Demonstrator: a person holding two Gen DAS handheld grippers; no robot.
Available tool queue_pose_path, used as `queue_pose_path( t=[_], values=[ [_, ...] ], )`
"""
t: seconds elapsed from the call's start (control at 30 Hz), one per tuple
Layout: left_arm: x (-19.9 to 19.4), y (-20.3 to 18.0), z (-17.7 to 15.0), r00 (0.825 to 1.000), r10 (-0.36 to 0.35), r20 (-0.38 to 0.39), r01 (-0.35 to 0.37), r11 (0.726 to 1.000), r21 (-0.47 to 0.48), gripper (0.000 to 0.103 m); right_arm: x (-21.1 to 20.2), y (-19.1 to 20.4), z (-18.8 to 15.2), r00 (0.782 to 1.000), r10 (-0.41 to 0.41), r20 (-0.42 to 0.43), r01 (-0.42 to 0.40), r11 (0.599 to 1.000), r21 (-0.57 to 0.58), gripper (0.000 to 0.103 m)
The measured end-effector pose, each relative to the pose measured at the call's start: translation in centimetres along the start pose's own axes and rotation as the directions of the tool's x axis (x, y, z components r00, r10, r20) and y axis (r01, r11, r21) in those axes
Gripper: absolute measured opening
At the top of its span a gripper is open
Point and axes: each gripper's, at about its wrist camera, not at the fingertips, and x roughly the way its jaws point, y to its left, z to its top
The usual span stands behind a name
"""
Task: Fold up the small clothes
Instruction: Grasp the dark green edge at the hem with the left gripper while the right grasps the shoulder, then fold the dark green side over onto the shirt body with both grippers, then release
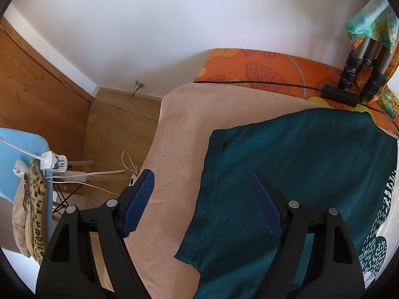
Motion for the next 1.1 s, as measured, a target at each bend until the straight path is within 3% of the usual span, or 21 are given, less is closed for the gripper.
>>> queue_pose_path(
  t=[0.1,0.23,0.37,0.43,0.47,0.5,0.63,0.73,0.83,0.87,0.9,1.1],
  values=[
    [0.1,-0.1,0.3,1.0,-0.006,-0.003,0.006,1.0,-0.002,0.036,2.3,0.5,0.3,0.999,-0.036,-0.017,0.036,0.999,-0.027,0.083],
    [-0.2,-0.5,-0.2,0.997,0.08,0.016,-0.081,0.996,0.046,0.04,4.7,0.9,0.8,0.996,-0.078,-0.039,0.075,0.995,-0.063,0.083],
    [0.2,-0.9,-0.4,0.996,0.086,0.016,-0.087,0.992,0.092,0.039,6.2,1.4,1.4,0.994,-0.091,-0.056,0.085,0.992,-0.096,0.083],
    [0.2,-0.8,-0.2,0.998,0.069,0.014,-0.07,0.994,0.084,0.031,6.9,1.6,1.6,0.99,-0.122,-0.065,0.113,0.986,-0.119,0.083],
    [0.3,-0.5,-0.1,0.999,0.046,0.009,-0.046,0.997,0.069,0.014,7.2,1.6,1.7,0.988,-0.136,-0.07,0.127,0.984,-0.127,0.083],
    [0.4,-0.1,0.0,1.0,0.005,-0.003,-0.005,0.999,0.045,0.006,7.4,1.6,1.8,0.986,-0.148,-0.074,0.137,0.981,-0.134,0.083],
    [0.5,0.8,0.0,0.996,-0.091,-0.016,0.09,0.995,-0.029,0.004,8.1,1.8,1.7,0.973,-0.221,-0.073,0.205,0.961,-0.185,0.082],
    [0.3,0.1,-0.2,0.993,-0.121,-0.014,0.121,0.993,-0.014,0.003,7.8,1.6,1.6,0.96,-0.273,-0.054,0.257,0.943,-0.211,0.066],
    [0.2,-0.6,-0.3,0.989,-0.148,-0.013,0.148,0.989,-0.001,0.002,7.2,1.2,1.9,0.952,-0.304,-0.039,0.289,0.933,-0.215,0.037],
    [0.1,-0.8,-0.3,0.987,-0.159,-0.011,0.159,0.987,0.003,0.002,7.0,0.9,1.8,0.95,-0.309,-0.037,0.295,0.932,-0.212,0.021],
    [0.1,-1.0,-0.3,0.987,-0.163,-0.011,0.163,0.987,0.008,0.002,6.8,0.6,1.8,0.948,-0.314,-0.038,0.3,0.93,-0.21,0.011],
    [-0.3,-2.4,-0.2,0.981,-0.193,-0.002,0.193,0.98,0.038,0.001,5.1,-0.6,2.1,0.953,-0.302,-0.016,0.295,0.939,-0.175,0.006]
  ],
)
